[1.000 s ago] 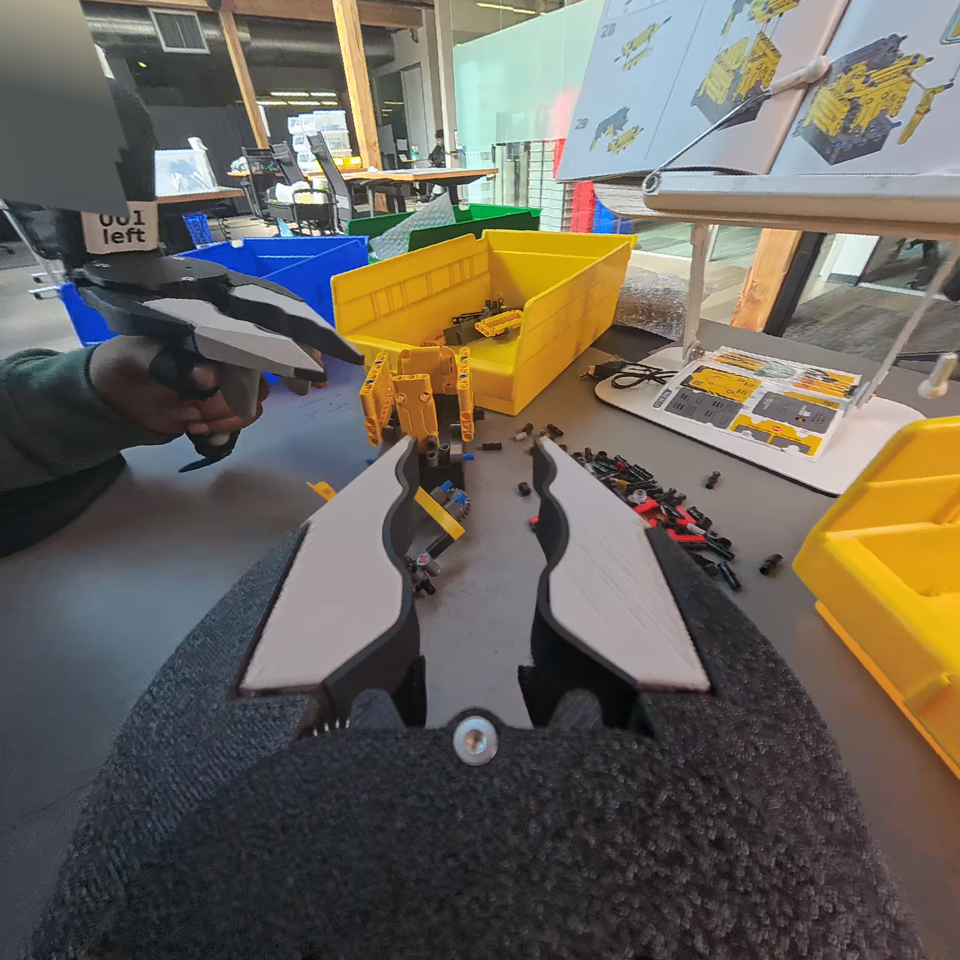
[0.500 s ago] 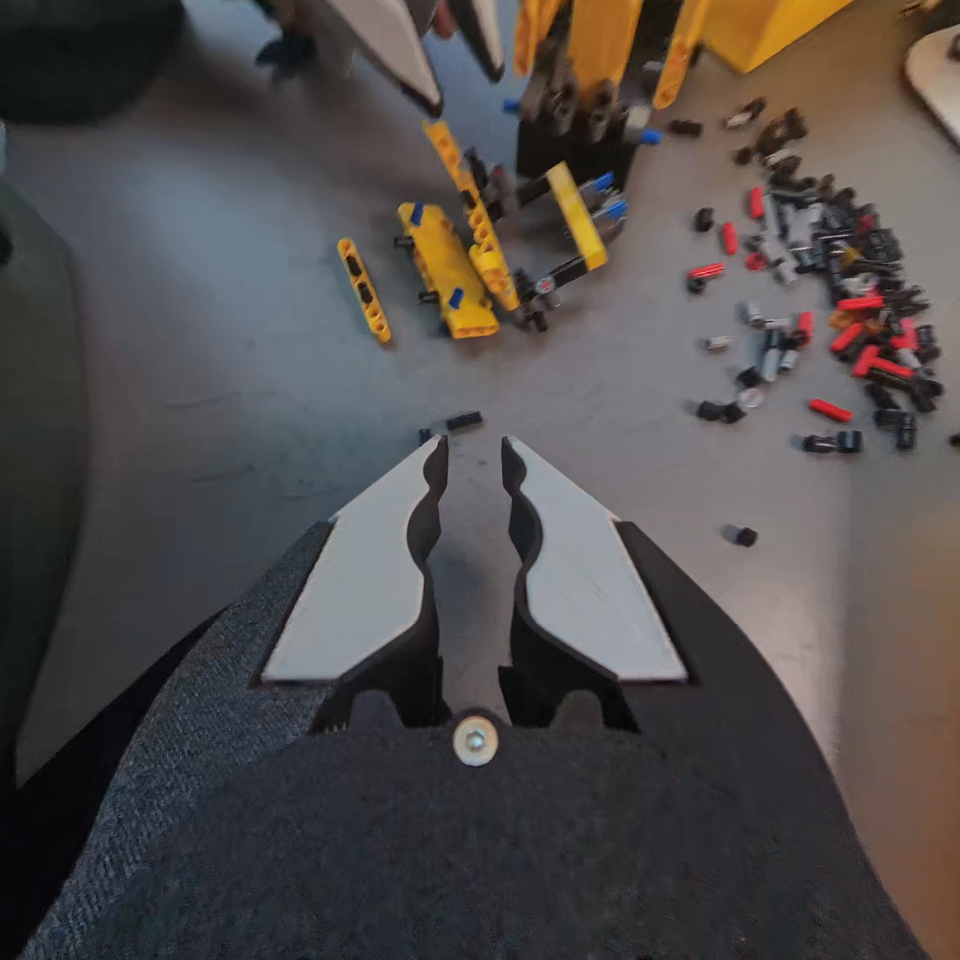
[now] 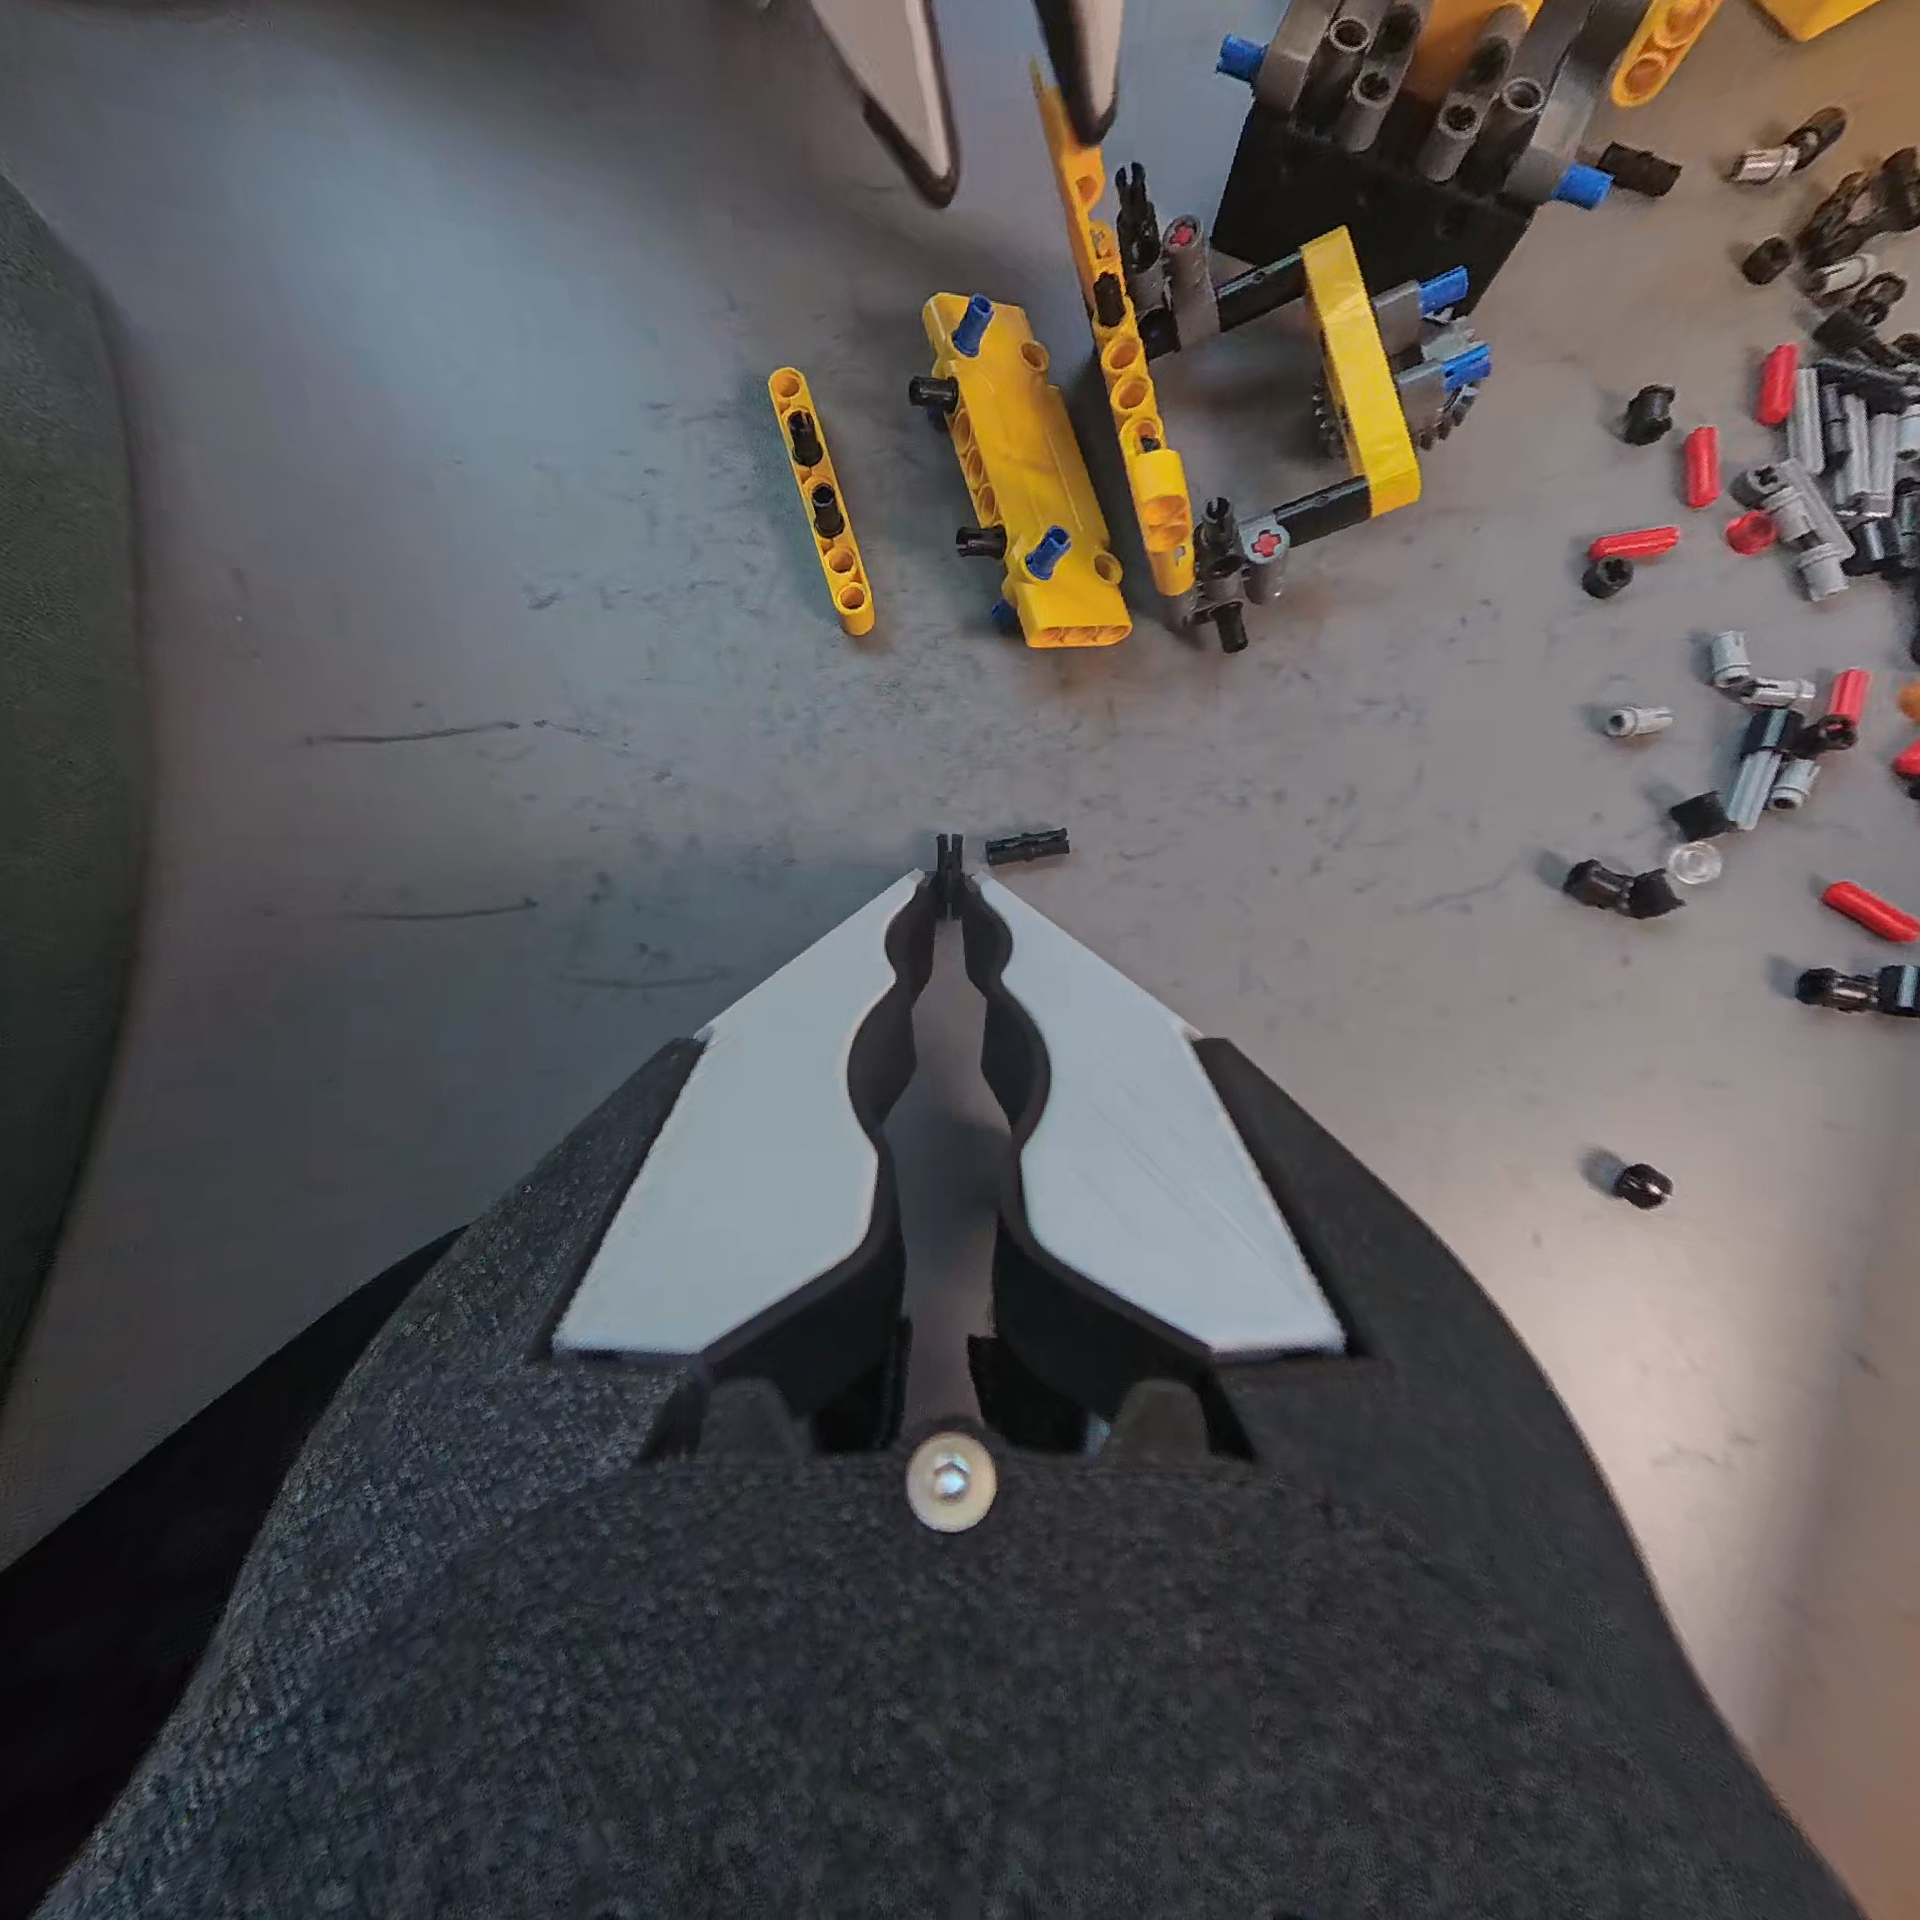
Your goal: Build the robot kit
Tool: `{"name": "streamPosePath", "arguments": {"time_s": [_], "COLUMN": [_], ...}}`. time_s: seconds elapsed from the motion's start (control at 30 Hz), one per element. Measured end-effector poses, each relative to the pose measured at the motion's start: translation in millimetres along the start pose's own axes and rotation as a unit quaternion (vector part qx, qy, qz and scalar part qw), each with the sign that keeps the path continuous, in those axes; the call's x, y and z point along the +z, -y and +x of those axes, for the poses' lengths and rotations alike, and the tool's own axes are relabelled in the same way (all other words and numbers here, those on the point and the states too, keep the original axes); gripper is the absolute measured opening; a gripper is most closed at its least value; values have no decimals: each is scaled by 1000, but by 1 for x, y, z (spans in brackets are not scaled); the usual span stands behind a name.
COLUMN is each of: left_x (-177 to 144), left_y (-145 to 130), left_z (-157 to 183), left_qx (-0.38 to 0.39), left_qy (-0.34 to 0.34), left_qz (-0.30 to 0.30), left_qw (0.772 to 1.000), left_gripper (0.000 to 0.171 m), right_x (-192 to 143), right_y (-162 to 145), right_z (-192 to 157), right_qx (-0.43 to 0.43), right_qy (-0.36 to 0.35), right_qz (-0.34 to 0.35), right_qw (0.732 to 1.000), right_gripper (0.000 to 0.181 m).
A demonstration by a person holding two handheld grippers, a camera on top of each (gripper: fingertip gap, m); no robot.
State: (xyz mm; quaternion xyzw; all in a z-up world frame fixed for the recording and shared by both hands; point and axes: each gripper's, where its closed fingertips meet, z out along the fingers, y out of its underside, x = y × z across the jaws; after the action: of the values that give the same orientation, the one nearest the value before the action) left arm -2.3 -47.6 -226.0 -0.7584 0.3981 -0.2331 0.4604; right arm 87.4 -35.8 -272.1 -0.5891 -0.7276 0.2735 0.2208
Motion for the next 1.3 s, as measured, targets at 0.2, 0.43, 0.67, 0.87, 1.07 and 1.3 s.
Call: {"name": "streamPosePath", "arguments": {"time_s": [0.2,0.43,0.67,0.87,1.07,1.3], "left_x": [3,-3,3,10,-2,-21], "left_y": [-7,-13,-30,-39,-39,-37], "left_z": [12,17,3,-1,1,12], "left_qx": [43,89,119,151,168,134], "left_qy": [-9,-13,26,46,30,-34], "left_qz": [-34,-68,-107,-133,-133,-103], "left_qw": [998,994,987,979,976,985], "left_gripper": [19,15,21,8,7,17], "right_x": [-13,-7,-10,-9,-12,-15], "right_y": [37,35,41,42,46,56], "right_z": [14,16,21,22,21,16], "right_qx": [9,-6,-6,-8,-9,-28], "right_qy": [-32,-50,-67,-70,-62,-59], "right_qz": [118,108,130,135,152,180], "right_qw": [992,993,989,988,986,981], "right_gripper": [3,3,3,3,3,4]}}
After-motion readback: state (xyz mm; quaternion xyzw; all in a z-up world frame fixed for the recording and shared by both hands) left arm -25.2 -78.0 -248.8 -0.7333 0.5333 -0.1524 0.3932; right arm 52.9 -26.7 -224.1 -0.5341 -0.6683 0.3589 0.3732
